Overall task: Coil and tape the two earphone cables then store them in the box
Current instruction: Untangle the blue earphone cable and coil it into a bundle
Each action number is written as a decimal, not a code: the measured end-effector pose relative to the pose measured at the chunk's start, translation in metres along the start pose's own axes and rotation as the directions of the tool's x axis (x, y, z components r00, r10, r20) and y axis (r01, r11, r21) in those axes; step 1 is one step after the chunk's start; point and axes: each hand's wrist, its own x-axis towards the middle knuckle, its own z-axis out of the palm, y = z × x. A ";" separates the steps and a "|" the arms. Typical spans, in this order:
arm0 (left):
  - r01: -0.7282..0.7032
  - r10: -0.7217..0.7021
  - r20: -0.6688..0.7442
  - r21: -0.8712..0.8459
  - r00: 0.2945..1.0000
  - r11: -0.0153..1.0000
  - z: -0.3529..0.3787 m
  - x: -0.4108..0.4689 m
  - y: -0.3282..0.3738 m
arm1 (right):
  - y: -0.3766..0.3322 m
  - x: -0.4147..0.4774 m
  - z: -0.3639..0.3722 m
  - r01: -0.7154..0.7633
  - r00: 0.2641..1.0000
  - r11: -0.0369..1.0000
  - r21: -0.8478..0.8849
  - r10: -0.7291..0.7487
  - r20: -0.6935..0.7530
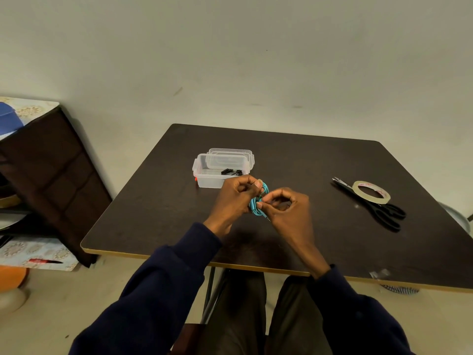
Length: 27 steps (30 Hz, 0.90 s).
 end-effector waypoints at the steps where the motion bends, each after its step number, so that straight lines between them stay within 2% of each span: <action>1: 0.003 -0.003 0.000 -0.007 1.000 1.000 0.000 0.000 0.001 | 0.002 0.002 0.002 -0.023 1.000 1.000 0.002 0.023 -0.004; 5: 0.010 -0.010 0.041 -0.002 0.999 1.000 0.001 -0.002 0.002 | 0.008 0.011 0.007 -0.197 0.980 0.977 0.077 0.198 0.001; 8: 0.022 -0.019 0.082 -0.032 0.996 0.999 0.001 -0.003 0.002 | 0.007 0.015 0.004 -0.142 0.987 0.984 0.104 0.132 0.095; 10: 0.020 -0.018 0.092 -0.026 0.996 0.999 0.000 -0.003 0.001 | 0.006 0.013 0.002 -0.090 0.983 0.979 0.185 0.057 0.176; 12: 0.021 -0.020 0.092 -0.006 0.996 1.000 -0.002 -0.003 0.001 | 0.006 0.009 -0.001 -0.102 0.980 0.958 0.267 0.051 0.190; 15: 0.020 -0.024 0.072 0.046 0.997 0.999 -0.003 -0.001 0.000 | 0.007 0.003 -0.004 -0.205 0.967 0.898 0.388 0.125 0.223; 21: -0.001 -0.008 0.065 0.141 0.998 0.990 -0.002 0.001 0.001 | 0.008 0.001 -0.010 -0.427 0.896 0.711 0.559 0.249 0.368; 27: -0.023 0.010 0.076 0.180 0.997 0.983 0.002 0.001 0.002 | 0.009 0.005 -0.008 -0.375 0.917 0.789 0.486 0.241 0.317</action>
